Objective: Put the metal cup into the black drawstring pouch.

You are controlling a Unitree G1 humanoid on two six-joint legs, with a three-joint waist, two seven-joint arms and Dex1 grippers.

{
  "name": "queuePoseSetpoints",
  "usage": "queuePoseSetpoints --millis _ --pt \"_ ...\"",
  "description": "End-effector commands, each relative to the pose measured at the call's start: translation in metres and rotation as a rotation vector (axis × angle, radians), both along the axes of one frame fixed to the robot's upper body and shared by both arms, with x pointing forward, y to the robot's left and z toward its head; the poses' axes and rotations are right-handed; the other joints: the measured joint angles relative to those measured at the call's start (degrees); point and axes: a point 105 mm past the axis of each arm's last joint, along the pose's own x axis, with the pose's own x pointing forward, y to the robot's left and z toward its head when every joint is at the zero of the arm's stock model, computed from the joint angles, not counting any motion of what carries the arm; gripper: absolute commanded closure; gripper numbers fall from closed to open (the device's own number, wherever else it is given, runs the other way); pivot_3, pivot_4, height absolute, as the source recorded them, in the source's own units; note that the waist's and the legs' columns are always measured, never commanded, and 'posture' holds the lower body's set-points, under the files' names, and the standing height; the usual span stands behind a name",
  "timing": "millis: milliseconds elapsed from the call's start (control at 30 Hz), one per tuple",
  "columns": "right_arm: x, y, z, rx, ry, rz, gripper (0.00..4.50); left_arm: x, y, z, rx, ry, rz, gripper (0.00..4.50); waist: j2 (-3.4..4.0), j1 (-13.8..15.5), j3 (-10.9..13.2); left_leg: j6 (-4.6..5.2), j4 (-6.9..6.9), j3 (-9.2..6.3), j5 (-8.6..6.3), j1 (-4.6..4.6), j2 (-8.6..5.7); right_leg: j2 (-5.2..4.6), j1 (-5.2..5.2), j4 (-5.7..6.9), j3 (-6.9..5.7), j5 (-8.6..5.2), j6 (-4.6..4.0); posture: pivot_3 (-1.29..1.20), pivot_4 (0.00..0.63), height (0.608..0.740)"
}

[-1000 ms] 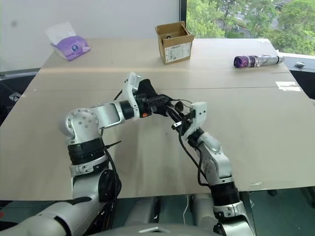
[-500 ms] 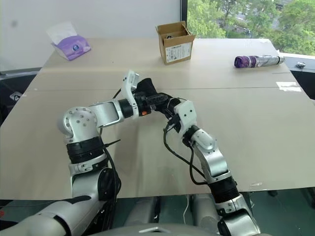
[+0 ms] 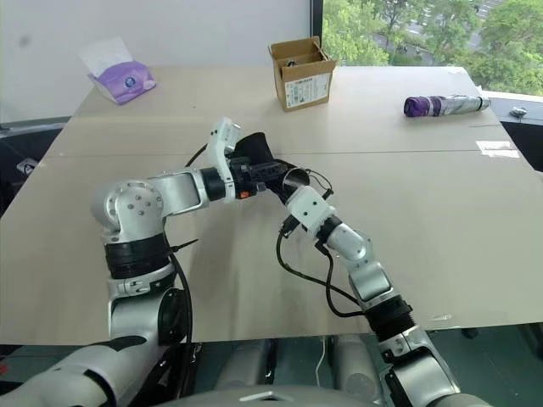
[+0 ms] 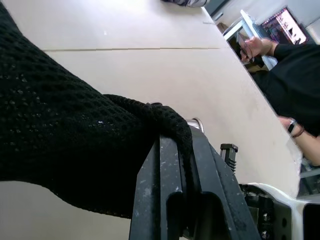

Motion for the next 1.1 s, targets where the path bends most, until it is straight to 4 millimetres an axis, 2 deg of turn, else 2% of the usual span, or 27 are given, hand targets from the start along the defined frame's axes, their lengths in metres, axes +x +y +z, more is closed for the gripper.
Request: queuePoseSetpoints --millis 33,200,333,433,500,567,633,733,800,900,967,1033,1100 --pt "0.0 -0.007 0.015 0.222 0.113 0.015 4.41 -0.003 -0.004 0.013 0.008 -0.1 -0.032 4.5 0.01 0.01 0.0 0.0 0.0 0.0 0.0 0.0 0.0 0.0 0.0 0.0 0.0 0.0 0.0 0.0 0.15 0.74" --pt "-0.009 0.0 0.017 0.331 0.233 0.118 4.41 0.003 0.0 0.013 0.03 -0.146 -0.018 4.5 0.02 0.02 0.01 0.01 -0.04 -0.01 0.0 0.0 0.0 0.0 0.0 -0.02 -0.01 0.0 -0.01 0.0 0.15 0.74" --pt "-0.007 0.006 -0.001 0.156 0.196 0.097 4.41 -0.004 -0.01 0.03 -0.057 -0.162 -0.086 4.5 0.02 -0.02 0.01 0.02 -0.04 -0.01 -0.01 0.0 0.0 0.01 0.0 -0.01 -0.02 0.0 0.0 0.0 0.15 0.74" --pt "-0.004 0.009 0.001 0.156 0.166 0.088 4.41 -0.009 -0.014 0.035 -0.089 -0.145 -0.133 4.5 0.02 -0.05 0.01 0.03 -0.04 -0.01 -0.01 0.0 0.0 0.02 -0.01 -0.01 -0.03 -0.01 0.0 0.0 0.15 0.74" --pt "0.0 0.012 0.011 0.067 0.032 0.063 4.41 -0.013 -0.017 0.036 -0.107 -0.117 -0.163 4.5 0.02 -0.1 0.01 0.02 -0.05 -0.01 -0.01 0.0 0.01 0.03 -0.02 -0.01 -0.03 -0.01 0.0 0.0 0.15 0.74" --pt "-0.007 0.026 0.015 -0.083 -0.138 0.127 4.41 -0.019 -0.02 0.036 -0.1 -0.104 -0.196 4.5 0.01 -0.18 0.02 0.02 -0.04 0.03 -0.01 0.0 0.01 0.03 -0.03 0.0 0.0 -0.01 0.0 0.0 0.15 0.74" --pt "-0.01 0.031 0.016 -0.087 -0.163 0.169 4.41 -0.02 -0.02 0.034 -0.092 -0.099 -0.198 4.5 0.01 -0.19 0.01 0.02 -0.05 0.04 -0.01 0.04 0.0 0.03 -0.02 -0.01 0.01 -0.01 0.01 0.0 0.15 0.74" --pt "-0.01 0.034 0.005 -0.218 -0.244 0.197 4.41 -0.026 -0.021 0.033 -0.093 -0.089 -0.228 4.5 0.01 -0.11 0.01 0.0 -0.12 0.01 0.01 0.04 0.03 0.05 -0.02 -0.03 -0.01 -0.01 -0.01 0.0 0.15 0.74" --pt "-0.004 0.03 0.008 -0.185 -0.234 0.174 4.41 -0.028 -0.02 0.03 -0.088 -0.071 -0.24 4.5 0.0 -0.12 0.02 -0.01 -0.1 0.04 0.01 0.03 0.02 0.03 -0.02 -0.06 0.02 -0.01 0.0 0.0 0.15 0.74" --pt "0.021 0.015 0.029 0.159 -0.021 0.053 4.41 -0.031 -0.016 0.021 -0.074 -0.033 -0.236 4.5 0.0 -0.13 0.02 -0.03 -0.1 0.0 0.02 0.03 0.03 0.04 -0.02 -0.04 0.0 -0.01 -0.01 0.0 0.15 0.74" --pt "0.027 0.009 0.035 0.294 0.076 0.068 4.41 -0.034 -0.014 0.017 -0.069 -0.032 -0.235 4.5 0.0 -0.17 0.02 -0.09 -0.14 -0.03 0.06 0.04 0.06 0.04 -0.02 -0.01 -0.01 0.0 -0.02 0.0 0.15 0.74" --pt "0.026 0.011 0.037 0.311 0.099 0.099 4.41 -0.033 -0.015 0.017 -0.069 -0.04 -0.229 4.5 0.0 -0.09 0.02 -0.1 -0.12 -0.05 0.06 0.04 0.05 0.03 -0.02 0.0 -0.01 0.01 -0.03 0.0 0.15 0.74" --pt "0.018 0.023 0.036 0.14 -0.022 0.134 4.41 -0.032 -0.019 0.02 -0.085 -0.054 -0.232 4.5 0.01 0.2 0.03 -0.1 -0.12 -0.05 0.06 0.04 0.01 0.02 -0.02 -0.01 -0.04 0.01 -0.03 0.0 0.15 0.74"
